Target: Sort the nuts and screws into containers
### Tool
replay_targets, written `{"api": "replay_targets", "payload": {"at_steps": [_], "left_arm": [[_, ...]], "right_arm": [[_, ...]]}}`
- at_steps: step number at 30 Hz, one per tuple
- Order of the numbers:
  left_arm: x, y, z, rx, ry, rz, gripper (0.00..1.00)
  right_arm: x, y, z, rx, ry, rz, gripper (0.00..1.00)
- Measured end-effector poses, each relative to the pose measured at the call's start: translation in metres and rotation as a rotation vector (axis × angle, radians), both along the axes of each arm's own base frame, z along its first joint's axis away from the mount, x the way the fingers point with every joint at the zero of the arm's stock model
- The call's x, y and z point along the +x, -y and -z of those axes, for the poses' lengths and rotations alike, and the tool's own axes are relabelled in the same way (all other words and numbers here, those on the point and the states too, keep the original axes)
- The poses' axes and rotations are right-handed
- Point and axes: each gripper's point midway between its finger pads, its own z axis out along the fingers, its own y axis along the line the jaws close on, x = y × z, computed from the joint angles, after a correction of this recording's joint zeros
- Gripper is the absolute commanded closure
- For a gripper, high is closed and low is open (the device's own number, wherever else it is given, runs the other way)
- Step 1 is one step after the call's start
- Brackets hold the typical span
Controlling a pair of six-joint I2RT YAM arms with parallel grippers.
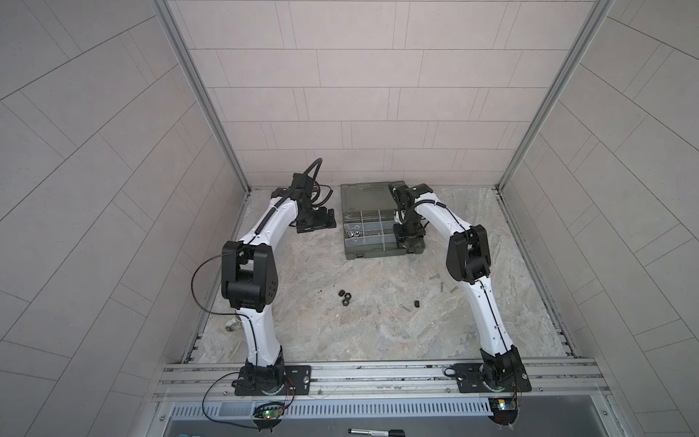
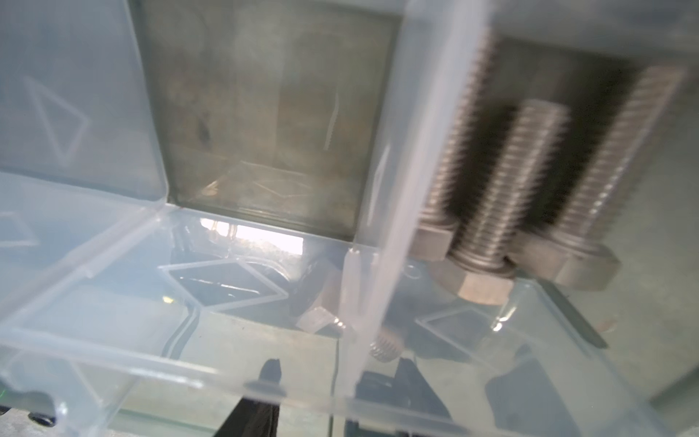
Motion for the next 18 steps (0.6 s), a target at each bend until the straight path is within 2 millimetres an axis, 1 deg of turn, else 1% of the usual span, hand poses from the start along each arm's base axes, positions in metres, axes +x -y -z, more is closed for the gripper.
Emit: {"api": "replay_targets", "payload": {"at_steps": [3, 7, 11, 12, 15, 18], "left_arm": [[0.0, 0.0, 0.0, 0.0, -0.002, 0.0, 0.08], [0.0, 0.0, 0.0, 0.001, -0.002, 0.003, 0.08], [-0.001, 0.0, 0.0, 0.001, -0.002, 0.004, 0.08], [-0.001, 0.0, 0.001, 0.001, -0.003, 0.004, 0.08], [-0.001, 0.0, 0.001, 0.002, -0.003, 0.005, 0.08], [-0.001, 0.0, 0.001, 0.002, -0.003, 0.005, 0.08]], "right_arm": [[0.002, 0.002, 0.003, -0.009, 0.005, -0.004, 0.5], [0.004, 0.003, 0.013, -0.025, 0.0, -0.007, 0.51], [0.004, 0.003, 0.013, -0.023, 0.002, -0.008, 0.54], [0.005, 0.003, 0.013, -0.022, 0.002, -0.008, 0.57], [0.005, 0.003, 0.013, -0.02, 0.004, -0.011, 0.75], [0.007, 0.001, 0.013, -0.014, 0.01, -0.015, 0.86]]}}
